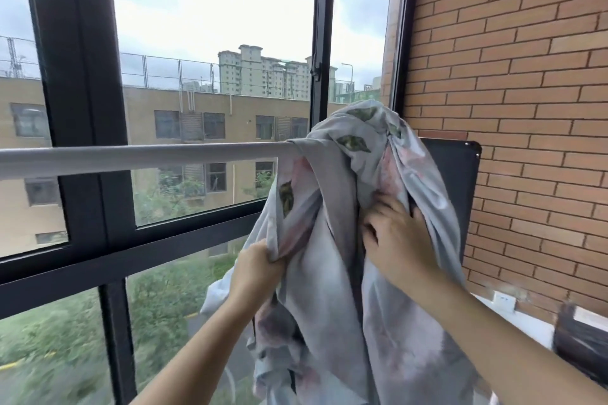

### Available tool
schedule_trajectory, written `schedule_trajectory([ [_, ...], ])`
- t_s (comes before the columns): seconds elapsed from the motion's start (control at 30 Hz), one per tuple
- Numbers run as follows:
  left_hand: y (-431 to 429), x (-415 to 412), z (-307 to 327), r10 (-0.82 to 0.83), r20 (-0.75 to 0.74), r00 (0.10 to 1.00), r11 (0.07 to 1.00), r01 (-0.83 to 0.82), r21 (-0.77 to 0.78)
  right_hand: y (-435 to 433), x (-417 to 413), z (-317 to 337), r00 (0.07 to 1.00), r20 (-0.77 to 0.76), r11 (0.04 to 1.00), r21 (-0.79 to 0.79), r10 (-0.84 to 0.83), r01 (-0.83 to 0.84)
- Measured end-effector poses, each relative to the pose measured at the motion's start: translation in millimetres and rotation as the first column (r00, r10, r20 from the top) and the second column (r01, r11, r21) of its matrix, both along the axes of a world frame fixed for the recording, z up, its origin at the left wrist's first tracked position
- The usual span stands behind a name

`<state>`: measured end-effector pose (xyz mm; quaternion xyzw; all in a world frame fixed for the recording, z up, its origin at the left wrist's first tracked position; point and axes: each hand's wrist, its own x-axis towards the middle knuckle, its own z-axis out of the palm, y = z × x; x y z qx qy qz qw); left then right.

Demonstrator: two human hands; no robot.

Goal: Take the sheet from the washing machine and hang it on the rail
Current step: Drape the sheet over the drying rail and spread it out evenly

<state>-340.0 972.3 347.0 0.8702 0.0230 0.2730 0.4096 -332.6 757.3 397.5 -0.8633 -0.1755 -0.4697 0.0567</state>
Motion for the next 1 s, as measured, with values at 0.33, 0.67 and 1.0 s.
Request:
schedule_trajectory([
  [0.33, -20, -10, -21, -0.426, 0.136, 0.894, 0.789, 0.441, -0.428, 24, -26, -20, 0.929, -0.351, 0.993, -0.045, -0.118, 0.109],
  [0.67, 20, -2, -20, -0.001, 0.140, 0.990, 0.932, 0.051, -0.358, 2, -16, -27, 0.878, -0.339, 0.782, 0.621, 0.337, -0.060],
  [1.0, 70, -9, -12, 0.152, 0.375, 0.914, 0.918, -0.272, 0.289, -46, -17, 12, 0.945, -0.147, 0.684, 0.723, 0.292, -0.099],
])
